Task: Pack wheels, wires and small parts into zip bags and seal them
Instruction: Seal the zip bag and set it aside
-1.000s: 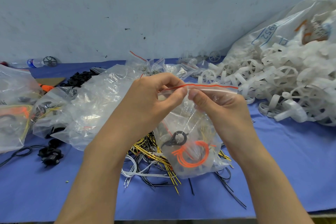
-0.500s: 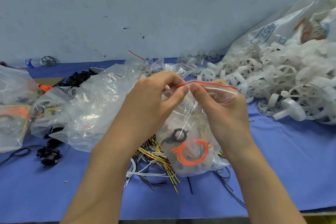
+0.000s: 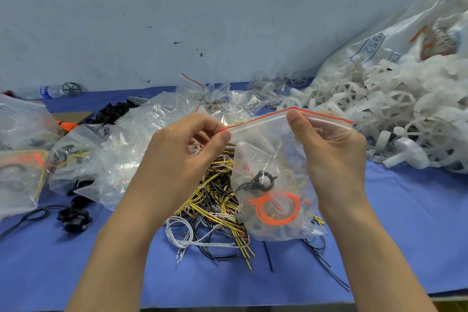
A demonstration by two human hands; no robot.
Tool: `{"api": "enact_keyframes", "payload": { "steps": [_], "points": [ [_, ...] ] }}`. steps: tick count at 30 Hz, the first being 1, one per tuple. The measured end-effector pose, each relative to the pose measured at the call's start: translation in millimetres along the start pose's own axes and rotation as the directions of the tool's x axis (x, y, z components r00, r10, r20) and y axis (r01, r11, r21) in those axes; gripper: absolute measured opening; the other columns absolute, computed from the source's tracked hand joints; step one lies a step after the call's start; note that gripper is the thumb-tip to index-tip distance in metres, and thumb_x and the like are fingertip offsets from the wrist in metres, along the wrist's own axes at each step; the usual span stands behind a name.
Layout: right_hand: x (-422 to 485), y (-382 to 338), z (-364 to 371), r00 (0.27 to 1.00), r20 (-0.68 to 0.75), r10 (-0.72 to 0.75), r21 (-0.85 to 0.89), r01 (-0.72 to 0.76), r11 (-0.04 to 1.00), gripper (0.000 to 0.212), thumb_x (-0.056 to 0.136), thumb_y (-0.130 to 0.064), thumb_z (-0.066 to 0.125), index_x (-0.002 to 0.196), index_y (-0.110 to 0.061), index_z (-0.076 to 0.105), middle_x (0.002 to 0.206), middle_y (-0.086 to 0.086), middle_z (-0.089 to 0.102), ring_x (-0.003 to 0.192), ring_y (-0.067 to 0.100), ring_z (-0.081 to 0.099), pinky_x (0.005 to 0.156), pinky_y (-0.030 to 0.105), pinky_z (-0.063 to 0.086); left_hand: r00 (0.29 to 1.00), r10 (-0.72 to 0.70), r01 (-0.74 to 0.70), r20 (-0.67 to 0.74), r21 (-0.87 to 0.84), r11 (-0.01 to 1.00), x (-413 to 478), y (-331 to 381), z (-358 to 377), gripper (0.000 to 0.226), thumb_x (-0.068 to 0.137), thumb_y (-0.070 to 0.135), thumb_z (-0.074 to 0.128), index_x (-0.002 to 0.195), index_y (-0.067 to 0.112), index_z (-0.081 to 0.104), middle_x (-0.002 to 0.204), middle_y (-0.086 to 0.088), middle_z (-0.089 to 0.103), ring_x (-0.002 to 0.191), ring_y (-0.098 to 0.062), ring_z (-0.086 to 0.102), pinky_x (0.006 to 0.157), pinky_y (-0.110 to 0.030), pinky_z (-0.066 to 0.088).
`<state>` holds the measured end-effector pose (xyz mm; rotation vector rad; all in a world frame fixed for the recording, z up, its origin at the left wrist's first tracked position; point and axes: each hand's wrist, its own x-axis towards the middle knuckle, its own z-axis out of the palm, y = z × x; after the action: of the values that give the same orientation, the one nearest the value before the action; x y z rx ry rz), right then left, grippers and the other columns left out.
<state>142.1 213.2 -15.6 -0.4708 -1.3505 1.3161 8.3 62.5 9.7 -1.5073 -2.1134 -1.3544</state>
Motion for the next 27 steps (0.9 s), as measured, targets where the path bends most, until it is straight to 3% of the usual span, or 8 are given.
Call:
{"api": "enact_keyframes", "payload": {
  "steps": [3,7,12,15,18,20,24,27],
  "points": [
    [-0.9,0.6,3.0,1.0,-0.013,0.002,-0.005,-0.002,1.0,0.008,0.084,-0.027,0.079,0.076,-0.03,0.08,0.084,-0.008,0.076,0.074,-0.002,0.068,0.067,0.01,0.048,1.0,-0.024,0.024,-0.01,-0.025,0.999,-2.8,-2.6,-5.0,0.006,0.088,0.04,0.065,0.084,0.036,0.066,0.085,0.022,0.065,0.082,-0.001,0.061,0.071,-0.019,0.047],
    [-2.0,1.7,6.7,0.999,-0.031,0.025,-0.028,-0.026,0.999,0.013,0.086,-0.034,0.076,0.08,-0.022,0.078,0.07,-0.018,0.071,0.065,-0.008,0.061,0.063,0.006,0.043,0.998,-0.057,0.056,-0.035,-0.042,0.998,-3.2,-6.7,-9.8,0.004,0.089,0.038,0.066,0.085,0.036,0.067,0.086,0.023,0.065,0.081,0.0,0.061,0.072,-0.016,0.047],
    [-2.7,2.5,5.4,0.995,-0.051,0.084,-0.011,-0.085,0.996,0.018,0.084,-0.037,0.076,0.085,-0.018,0.076,0.065,-0.017,0.069,0.06,-0.004,0.059,0.06,0.01,0.045,0.993,-0.116,0.115,0.001,-0.103,0.988,-1.8,-11.4,-5.9,0.006,0.091,0.036,0.065,0.085,0.035,0.065,0.087,0.022,0.066,0.083,-0.002,0.062,0.072,-0.019,0.049],
    [-2.5,-1.0,2.8,0.994,0.01,0.112,0.017,-0.112,0.994,0.018,0.083,-0.036,0.076,0.083,-0.018,0.075,0.066,-0.015,0.069,0.06,-0.003,0.059,0.06,0.011,0.046,0.989,-0.14,0.147,0.058,-0.166,0.975,0.9,-8.3,1.6,0.004,0.089,0.038,0.068,0.088,0.036,0.064,0.087,0.025,0.067,0.083,0.0,0.063,0.075,-0.021,0.049],
    [-7.1,-4.0,7.3,0.988,0.115,0.103,-0.029,-0.1,0.995,0.013,0.083,-0.033,0.076,0.079,-0.02,0.076,0.07,-0.014,0.072,0.064,-0.004,0.062,0.061,0.01,0.047,0.991,-0.111,0.125,0.08,-0.195,0.973,3.3,-1.3,11.8,0.008,0.087,0.039,0.071,0.093,0.033,0.069,0.089,0.024,0.07,0.084,0.004,0.064,0.074,-0.013,0.047],
    [-10.2,-3.5,11.2,0.987,0.118,0.112,-0.02,-0.111,0.994,0.014,0.085,-0.032,0.075,0.08,-0.019,0.076,0.07,-0.013,0.071,0.065,-0.002,0.061,0.062,0.011,0.046,0.994,-0.078,0.089,0.072,-0.179,0.98,2.0,5.7,21.4,0.006,0.091,0.032,0.068,0.093,0.027,0.071,0.087,0.016,0.07,0.085,0.0,0.065,0.076,-0.018,0.047],
    [-9.2,-2.6,12.5,0.991,-0.013,0.135,0.039,-0.134,0.99,0.017,0.086,-0.033,0.074,0.076,-0.02,0.073,0.064,-0.014,0.065,0.061,0.001,0.056,0.061,0.013,0.044,0.999,-0.047,0.047,0.008,-0.078,0.996,-1.9,15.1,32.5,0.009,0.093,0.029,0.066,0.086,0.023,0.066,0.08,0.009,0.067,0.079,-0.011,0.062,0.074,-0.037,0.048],
    [-10.2,-4.1,13.3,0.989,-0.052,0.138,0.079,-0.134,0.988,0.019,0.087,-0.03,0.074,0.07,-0.022,0.072,0.062,-0.014,0.063,0.06,0.002,0.054,0.06,0.015,0.045,0.999,-0.042,0.042,0.001,-0.055,0.998,-1.8,15.1,31.0,0.011,0.092,0.03,0.066,0.083,0.024,0.063,0.078,0.01,0.065,0.077,-0.012,0.059,0.072,-0.04,0.048]
  ]
}}
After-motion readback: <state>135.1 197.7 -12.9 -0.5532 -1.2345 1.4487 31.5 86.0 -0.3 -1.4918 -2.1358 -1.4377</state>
